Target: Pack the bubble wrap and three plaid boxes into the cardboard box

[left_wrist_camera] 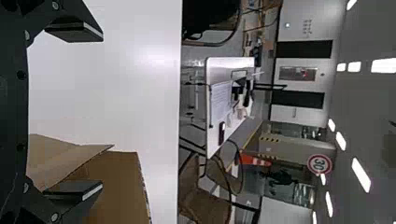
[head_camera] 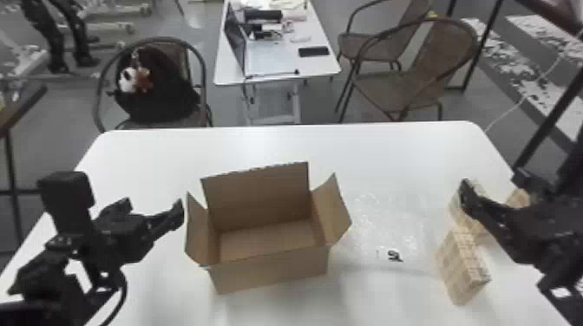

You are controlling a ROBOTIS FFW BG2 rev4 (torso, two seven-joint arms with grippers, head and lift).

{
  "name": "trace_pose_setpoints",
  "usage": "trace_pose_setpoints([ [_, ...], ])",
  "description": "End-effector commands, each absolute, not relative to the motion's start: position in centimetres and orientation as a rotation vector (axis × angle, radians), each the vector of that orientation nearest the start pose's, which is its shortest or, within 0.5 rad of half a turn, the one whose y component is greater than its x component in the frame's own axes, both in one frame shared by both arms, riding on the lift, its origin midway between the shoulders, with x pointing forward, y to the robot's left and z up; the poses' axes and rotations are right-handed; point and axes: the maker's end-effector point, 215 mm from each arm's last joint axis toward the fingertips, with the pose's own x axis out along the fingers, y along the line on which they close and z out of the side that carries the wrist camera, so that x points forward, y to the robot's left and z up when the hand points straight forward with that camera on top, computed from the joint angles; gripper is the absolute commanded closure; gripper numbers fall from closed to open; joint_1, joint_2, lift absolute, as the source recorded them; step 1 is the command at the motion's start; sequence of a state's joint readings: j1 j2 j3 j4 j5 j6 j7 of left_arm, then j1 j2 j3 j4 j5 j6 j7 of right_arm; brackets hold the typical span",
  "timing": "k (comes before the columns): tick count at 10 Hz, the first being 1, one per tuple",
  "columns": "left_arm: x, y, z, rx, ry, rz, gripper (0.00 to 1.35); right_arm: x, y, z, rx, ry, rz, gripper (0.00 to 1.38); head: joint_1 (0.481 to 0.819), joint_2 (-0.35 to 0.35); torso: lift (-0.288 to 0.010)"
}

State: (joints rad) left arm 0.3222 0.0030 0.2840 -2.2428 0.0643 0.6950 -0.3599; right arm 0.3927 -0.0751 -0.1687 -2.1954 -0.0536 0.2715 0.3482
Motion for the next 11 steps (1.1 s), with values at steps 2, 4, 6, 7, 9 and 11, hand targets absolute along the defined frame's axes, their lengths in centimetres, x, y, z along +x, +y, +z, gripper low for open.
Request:
trace_pose_setpoints([
  [2, 46.5, 28.5, -36.1, -0.144, 0.404, -0.135, 0.19, 47.4, -24.8, -28.3, -0.073, 0.044, 0.232, 0.4, 0.695, 0.059, -0.092],
  [4, 46.1, 27.6, -37.0, -0.183, 0.444, -0.154, 0.2, 47.4, -24.8, -28.4, -0.075, 0.046, 0.234, 0.4, 0.695, 0.046, -0.092],
  [6, 46.1, 26.3, -37.2, -0.218, 0.467, -0.185, 0.3, 47.4, -24.6, -28.5, -0.078, 0.048, 0.239, 0.4, 0.695, 0.034, -0.092],
  [7, 46.4, 26.0, -36.5, -0.219, 0.452, -0.195, 0.31, 47.4, -24.5, -28.4, -0.082, 0.047, 0.243, 0.4, 0.695, 0.027, -0.092],
  [9, 46.5, 25.7, -35.4, -0.217, 0.452, -0.201, 0.31, 47.5, -24.3, -28.4, -0.087, 0.047, 0.247, 0.4, 0.695, 0.02, -0.092],
  [11, 46.4, 24.8, -34.9, -0.221, 0.462, -0.22, 0.31, 47.5, -24.3, -28.3, -0.09, 0.044, 0.247, 0.4, 0.695, 0.013, -0.092],
])
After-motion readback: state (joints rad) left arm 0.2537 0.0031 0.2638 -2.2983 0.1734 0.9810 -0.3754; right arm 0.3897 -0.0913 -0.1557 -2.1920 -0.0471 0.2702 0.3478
